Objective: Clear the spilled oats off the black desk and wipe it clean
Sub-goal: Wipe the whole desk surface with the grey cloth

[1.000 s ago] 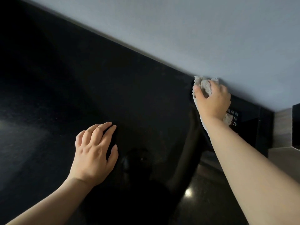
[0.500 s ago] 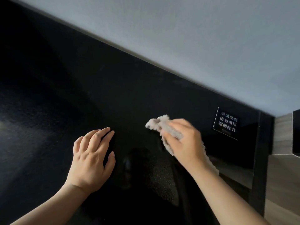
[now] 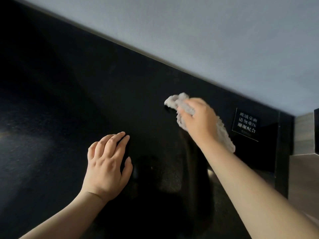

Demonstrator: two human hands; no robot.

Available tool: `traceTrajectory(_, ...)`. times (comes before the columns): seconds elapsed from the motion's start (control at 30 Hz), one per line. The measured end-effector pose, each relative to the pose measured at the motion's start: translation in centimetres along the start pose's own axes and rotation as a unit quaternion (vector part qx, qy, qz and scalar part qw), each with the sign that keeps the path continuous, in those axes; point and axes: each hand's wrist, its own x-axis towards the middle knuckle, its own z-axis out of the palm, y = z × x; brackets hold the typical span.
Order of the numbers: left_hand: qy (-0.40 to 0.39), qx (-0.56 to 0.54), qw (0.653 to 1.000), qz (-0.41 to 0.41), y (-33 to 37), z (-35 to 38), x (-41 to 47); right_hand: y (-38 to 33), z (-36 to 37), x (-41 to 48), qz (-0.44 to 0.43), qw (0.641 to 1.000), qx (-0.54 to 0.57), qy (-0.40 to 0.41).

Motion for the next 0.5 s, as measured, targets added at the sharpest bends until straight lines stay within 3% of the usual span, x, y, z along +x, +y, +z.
traceTrajectory(0.1, 0.004, -0.001, 1.0, 0.0, -0.1, -0.3, -0.1, -2.8, -1.8, -4.0, 0.05, 0.979, 0.171, -0.103)
traceTrajectory(0.17, 0.006, -0.005, 1.0, 0.002, -0.1, -0.6, 0.0, -3.4, -3.3, -3.1, 0.103, 0.96, 0.259, -0.03)
traceTrajectory(0.23, 0.009, -0.01, 1.0, 0.006, 0.0, -0.6, 0.3, -2.2, -4.5, 0.8, 0.13, 0.97, 0.174, 0.106)
traceTrajectory(0.3, 0.01, -0.013, 1.0, 0.008, 0.0, -0.5, 0.4, 0.2, -4.7, 5.0, 0.146, 0.974, 0.042, 0.167)
traceTrajectory(0.4, 0.011, -0.012, 1.0, 0.008, -0.3, -0.4, 0.0, 2.8, -2.3, 7.6, 0.167, 0.974, -0.073, 0.138)
traceTrajectory(0.5, 0.013, -0.011, 1.0, 0.01, -0.2, -0.1, 0.0, 1.7, -0.7, 6.2, 0.116, 0.979, -0.082, 0.146)
